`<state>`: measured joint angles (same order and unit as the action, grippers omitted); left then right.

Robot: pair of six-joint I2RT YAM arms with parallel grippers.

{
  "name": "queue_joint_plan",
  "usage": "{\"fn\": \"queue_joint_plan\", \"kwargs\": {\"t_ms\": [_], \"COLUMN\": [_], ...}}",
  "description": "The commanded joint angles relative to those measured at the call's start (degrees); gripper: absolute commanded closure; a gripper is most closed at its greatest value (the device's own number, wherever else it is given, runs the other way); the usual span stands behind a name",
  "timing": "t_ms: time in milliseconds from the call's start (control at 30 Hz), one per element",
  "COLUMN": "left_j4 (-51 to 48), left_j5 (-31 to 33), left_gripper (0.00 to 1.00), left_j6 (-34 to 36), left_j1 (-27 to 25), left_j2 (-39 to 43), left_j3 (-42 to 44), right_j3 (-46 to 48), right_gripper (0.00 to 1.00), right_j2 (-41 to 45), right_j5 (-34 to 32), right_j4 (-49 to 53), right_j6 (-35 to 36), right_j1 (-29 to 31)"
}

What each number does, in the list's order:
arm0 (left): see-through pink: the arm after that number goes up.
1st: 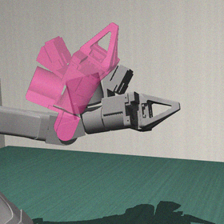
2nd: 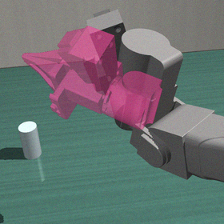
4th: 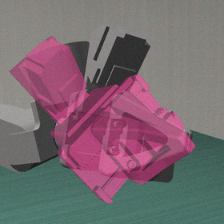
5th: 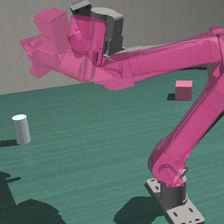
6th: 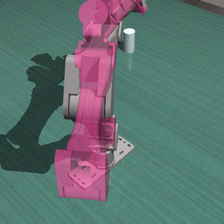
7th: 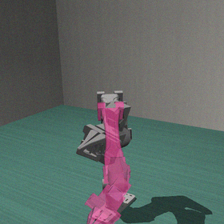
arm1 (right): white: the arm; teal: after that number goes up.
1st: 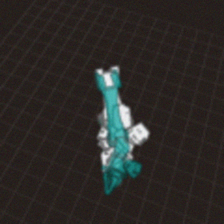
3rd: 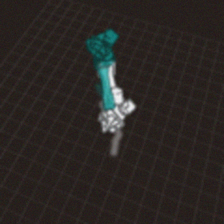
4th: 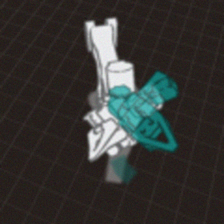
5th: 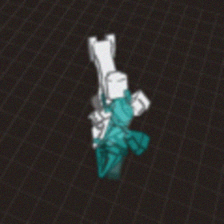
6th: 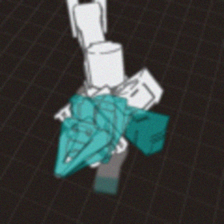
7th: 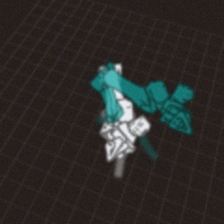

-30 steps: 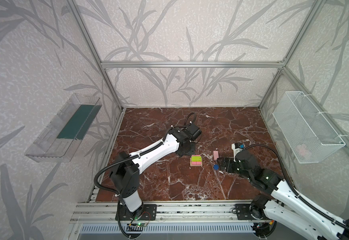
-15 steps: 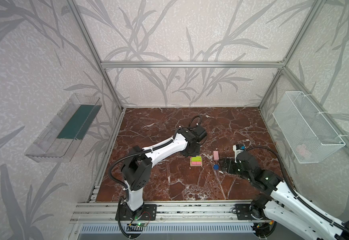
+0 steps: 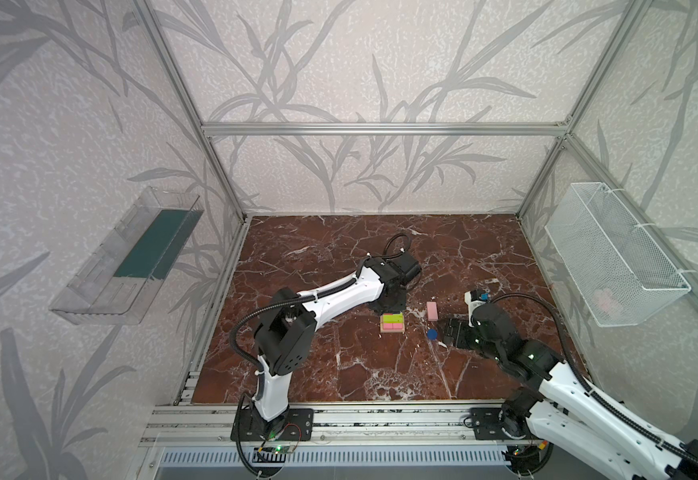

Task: Build the wood block tower
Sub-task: 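Lift the magenta cube and carry it over the lime-green block with the left gripper, then lower the magenta cube onto the lime-green block and open the left gripper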

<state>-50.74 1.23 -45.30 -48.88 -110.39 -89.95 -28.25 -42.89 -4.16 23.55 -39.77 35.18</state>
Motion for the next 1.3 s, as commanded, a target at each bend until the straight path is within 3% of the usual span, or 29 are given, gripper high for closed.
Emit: {"fn": "queue_joint_plan", "kwargs": {"t_ms": [0, 1267], "left_j4": [-0.38, -0.28], "left_j5": [0.43, 3.77], "left_gripper": [0.73, 0.7], "left_j6": [-1.72, -4.27], "left_j1": [-0.73, -1.74], "left_j2": [-0.95, -2.69], "left_j3": [-1.22, 0.51], "right_j3": [0.65, 1.62], "right_gripper": [0.1, 0.1], "right_j2": [0.13, 0.53], "right_j5": [0.47, 1.33], "right_j4": [-0.9, -1.32], "right_j6": [0.39, -0.15], "right_j1": [-0.37, -0.57]}}
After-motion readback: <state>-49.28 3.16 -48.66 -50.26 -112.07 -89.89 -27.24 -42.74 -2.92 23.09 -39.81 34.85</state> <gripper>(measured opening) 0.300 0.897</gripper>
